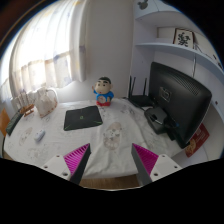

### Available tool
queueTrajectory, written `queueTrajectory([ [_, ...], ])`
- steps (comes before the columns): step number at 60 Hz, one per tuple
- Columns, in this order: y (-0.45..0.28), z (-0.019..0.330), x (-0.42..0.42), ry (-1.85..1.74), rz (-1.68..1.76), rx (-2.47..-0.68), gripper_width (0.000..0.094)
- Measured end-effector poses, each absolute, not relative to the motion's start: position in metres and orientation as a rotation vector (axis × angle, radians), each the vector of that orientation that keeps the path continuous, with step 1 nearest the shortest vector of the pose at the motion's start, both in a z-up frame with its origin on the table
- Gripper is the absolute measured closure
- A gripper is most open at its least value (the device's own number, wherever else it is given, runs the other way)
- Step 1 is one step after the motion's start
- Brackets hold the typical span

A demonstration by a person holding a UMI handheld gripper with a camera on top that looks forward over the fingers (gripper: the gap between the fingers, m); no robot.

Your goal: Arrange mouse

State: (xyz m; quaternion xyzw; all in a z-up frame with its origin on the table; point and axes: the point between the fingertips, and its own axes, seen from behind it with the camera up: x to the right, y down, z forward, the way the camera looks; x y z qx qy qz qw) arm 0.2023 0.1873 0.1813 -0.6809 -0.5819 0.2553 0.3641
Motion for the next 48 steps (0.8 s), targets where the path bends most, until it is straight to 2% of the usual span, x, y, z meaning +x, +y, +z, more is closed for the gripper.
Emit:
queueTrajectory([
  [15,0.195,0.168,0.2,-1.503,0.647,-1.757,0.0087],
  [24,0.17,0.159,0.195,-1.525,0.658,-1.755,0.0073],
  [35,0.092,0.149,0.185,-1.607,0.687,-1.712,0.0073],
  [48,-0.05,0.133,0.179,-1.729,0.774,-1.65,0.0075],
])
